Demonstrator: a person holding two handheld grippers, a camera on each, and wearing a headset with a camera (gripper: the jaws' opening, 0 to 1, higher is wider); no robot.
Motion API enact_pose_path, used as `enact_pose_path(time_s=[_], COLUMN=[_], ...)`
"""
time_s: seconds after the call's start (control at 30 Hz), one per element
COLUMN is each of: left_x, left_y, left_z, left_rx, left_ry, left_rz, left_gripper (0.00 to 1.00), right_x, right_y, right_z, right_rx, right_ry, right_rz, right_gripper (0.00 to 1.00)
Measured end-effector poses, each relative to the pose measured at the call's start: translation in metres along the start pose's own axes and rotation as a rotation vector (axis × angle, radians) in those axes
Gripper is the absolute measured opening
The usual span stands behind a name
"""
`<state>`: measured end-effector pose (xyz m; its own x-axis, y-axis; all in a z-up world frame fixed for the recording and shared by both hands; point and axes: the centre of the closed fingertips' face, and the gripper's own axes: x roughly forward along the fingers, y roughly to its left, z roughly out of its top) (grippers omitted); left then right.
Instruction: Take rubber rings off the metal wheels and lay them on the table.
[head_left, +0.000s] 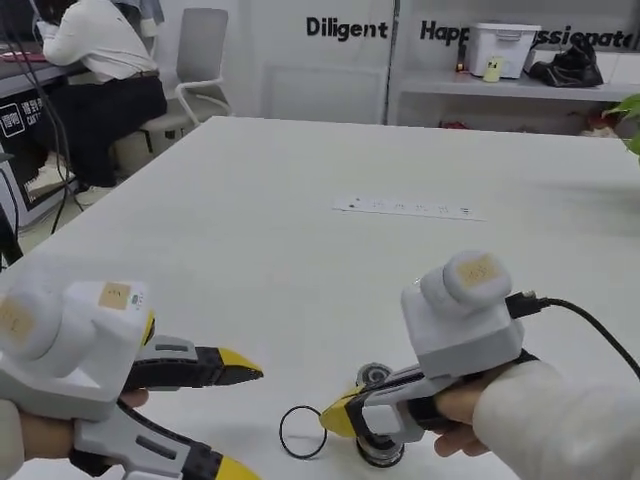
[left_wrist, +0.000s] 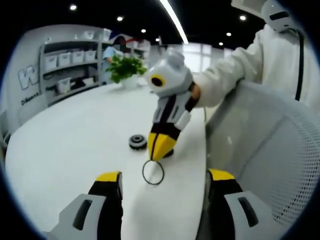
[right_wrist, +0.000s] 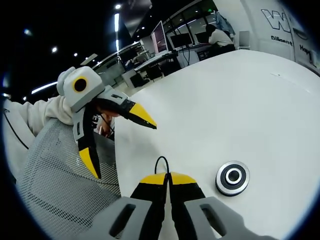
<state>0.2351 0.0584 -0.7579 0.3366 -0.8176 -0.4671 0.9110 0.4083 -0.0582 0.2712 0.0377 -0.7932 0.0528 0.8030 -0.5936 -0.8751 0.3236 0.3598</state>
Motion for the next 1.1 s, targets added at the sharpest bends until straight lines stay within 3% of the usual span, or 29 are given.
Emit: enact_pose_path(time_s=[0.37, 0.73, 0.8, 1.1], left_x=[-0.002, 0.000, 0.001, -0.001], left_y=[0.003, 0.002, 0.000, 0.001], left_z=[0.003, 0.009, 0.014, 0.040], left_rx=[-0.006, 0.004, -0.004, 0.016], left_ry=[-0.014, -0.031, -0.043, -0.103], left_rz=[0.010, -0.004, -0.018, -0.027], left_gripper=[0.69, 0.67, 0.68, 0.67], right_x=[-0.004, -0.032, -0.040, -0.060], right_y=[-0.011, -0.014, -0.016, -0.019], right_z=[-0.003, 0.000, 0.006, 0.014], right_rx=[-0.045, -0.118, -0.180, -0.216], right_ry=[0.003, -0.038, -0.057, -0.110], right_rz=[-0.052, -0.062, -0.077, -0.060], right_gripper=[0.05, 0.07, 0.08, 0.12])
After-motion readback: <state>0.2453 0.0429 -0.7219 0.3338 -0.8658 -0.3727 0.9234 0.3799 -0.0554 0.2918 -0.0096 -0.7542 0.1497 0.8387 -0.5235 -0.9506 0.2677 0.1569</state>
